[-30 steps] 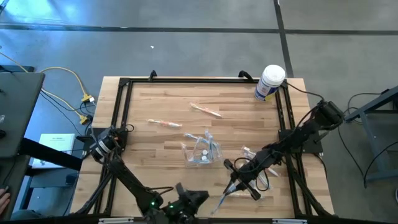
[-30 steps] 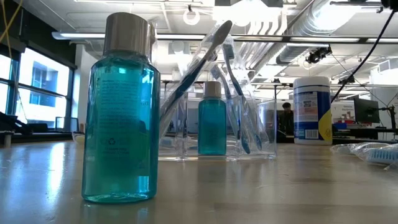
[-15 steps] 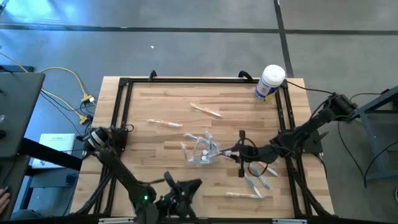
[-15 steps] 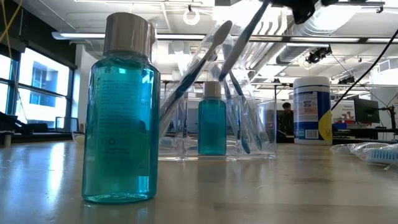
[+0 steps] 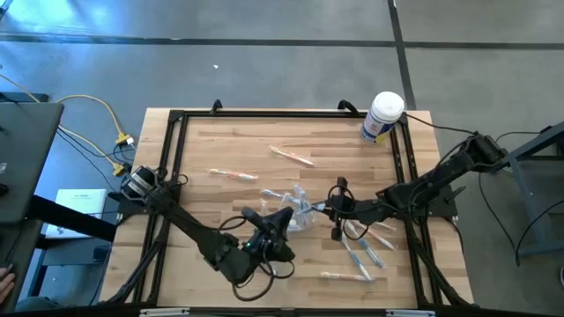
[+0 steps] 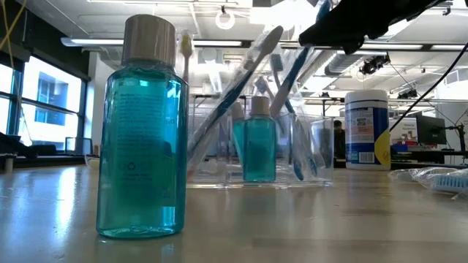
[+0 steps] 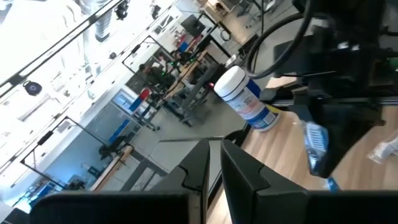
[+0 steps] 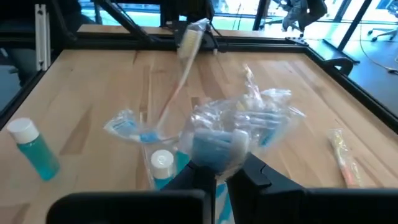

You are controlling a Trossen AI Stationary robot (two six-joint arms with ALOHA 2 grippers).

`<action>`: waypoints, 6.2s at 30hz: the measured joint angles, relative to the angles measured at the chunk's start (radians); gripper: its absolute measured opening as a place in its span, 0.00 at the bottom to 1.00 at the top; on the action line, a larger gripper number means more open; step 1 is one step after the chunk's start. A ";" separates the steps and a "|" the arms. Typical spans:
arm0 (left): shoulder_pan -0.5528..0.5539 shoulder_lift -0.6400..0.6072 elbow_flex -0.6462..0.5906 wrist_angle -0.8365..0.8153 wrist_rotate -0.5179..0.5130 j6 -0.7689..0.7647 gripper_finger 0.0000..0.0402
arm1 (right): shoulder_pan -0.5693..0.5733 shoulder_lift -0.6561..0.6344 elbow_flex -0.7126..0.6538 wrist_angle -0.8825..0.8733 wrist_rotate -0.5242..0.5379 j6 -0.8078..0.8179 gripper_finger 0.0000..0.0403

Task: Pick & Place toothbrushing station
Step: Put the blue toothbrush into the transparent organizer, then put the blue mouthwash into the transparent organizer

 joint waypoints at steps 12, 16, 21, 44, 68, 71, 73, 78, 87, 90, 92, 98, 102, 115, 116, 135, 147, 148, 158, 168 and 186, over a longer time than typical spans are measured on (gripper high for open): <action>-0.005 0.000 -0.009 -0.026 -0.028 -0.005 0.08 | 0.067 -0.063 0.000 0.092 0.058 -0.166 0.03; 0.003 -0.029 -0.055 -0.116 -0.039 -0.007 0.08 | 0.115 -0.144 0.000 0.046 0.106 -0.189 0.02; 0.041 -0.137 -0.173 -0.172 -0.039 -0.016 0.08 | 0.182 -0.244 0.000 -0.080 0.196 -0.136 0.03; 0.043 -0.711 -0.649 -0.611 0.724 -1.190 0.01 | 0.058 -0.052 0.000 -0.130 0.075 0.064 0.02; 0.051 -0.691 -0.649 -0.633 0.825 -1.241 0.04 | -0.010 0.062 0.000 -0.130 -0.101 0.085 0.14; 0.052 -0.692 -0.649 -0.631 0.823 -1.268 0.09 | -0.011 0.061 0.000 -0.111 -0.104 0.083 0.23; 0.051 -0.692 -0.649 -0.632 0.828 -1.263 0.15 | -0.017 0.061 0.000 -0.106 -0.100 0.083 0.30; 0.051 -0.692 -0.649 -0.630 0.850 -1.262 0.30 | -0.025 0.061 0.000 -0.067 -0.036 0.024 0.48; 0.050 -0.692 -0.649 -0.624 0.928 -1.298 0.40 | -0.009 0.059 0.000 0.115 0.058 -0.213 0.64; 0.040 -0.683 -0.649 -0.574 1.098 -1.260 0.40 | 0.015 0.059 0.000 0.171 0.069 -0.277 0.64; 0.012 -0.653 -0.648 -0.499 1.193 -1.167 0.40 | 0.042 0.059 0.000 0.239 0.069 -0.322 0.64; -0.069 -0.547 -0.647 -0.344 1.102 -1.008 0.40 | 0.134 0.058 0.000 0.485 0.068 -0.544 0.64; -0.088 -0.466 -0.647 -0.330 1.085 -1.033 0.40 | 0.189 0.058 0.000 0.521 0.068 -0.579 0.64; -0.120 -0.238 -0.647 -0.154 1.068 -1.086 0.40 | 0.261 0.058 0.000 0.515 0.067 -0.517 0.64; -0.120 -0.238 -0.647 -0.154 1.041 -1.086 0.40 | 0.261 0.058 0.000 0.511 0.067 -0.508 0.64; -0.088 -0.107 -0.646 -0.026 1.041 -1.084 0.40 | 0.260 0.058 0.000 0.450 0.084 -0.463 0.64; -0.062 -0.099 -0.646 -0.036 1.067 -1.130 0.40 | 0.260 0.058 0.000 0.444 0.094 -0.462 0.64; -0.061 -0.096 -0.646 -0.034 1.078 -1.143 0.40 | 0.260 0.058 0.000 0.444 0.094 -0.462 0.64; -0.053 -0.085 -0.644 -0.026 1.110 -1.176 0.40 | 0.260 0.058 0.000 0.444 0.107 -0.462 0.64; -0.052 -0.085 -0.645 -0.020 1.109 -1.134 0.40 | 0.260 0.058 0.000 0.440 0.109 -0.462 0.64; -0.058 -0.087 -0.649 0.018 1.066 -1.051 0.40 | 0.260 0.058 0.000 0.422 0.109 -0.437 0.64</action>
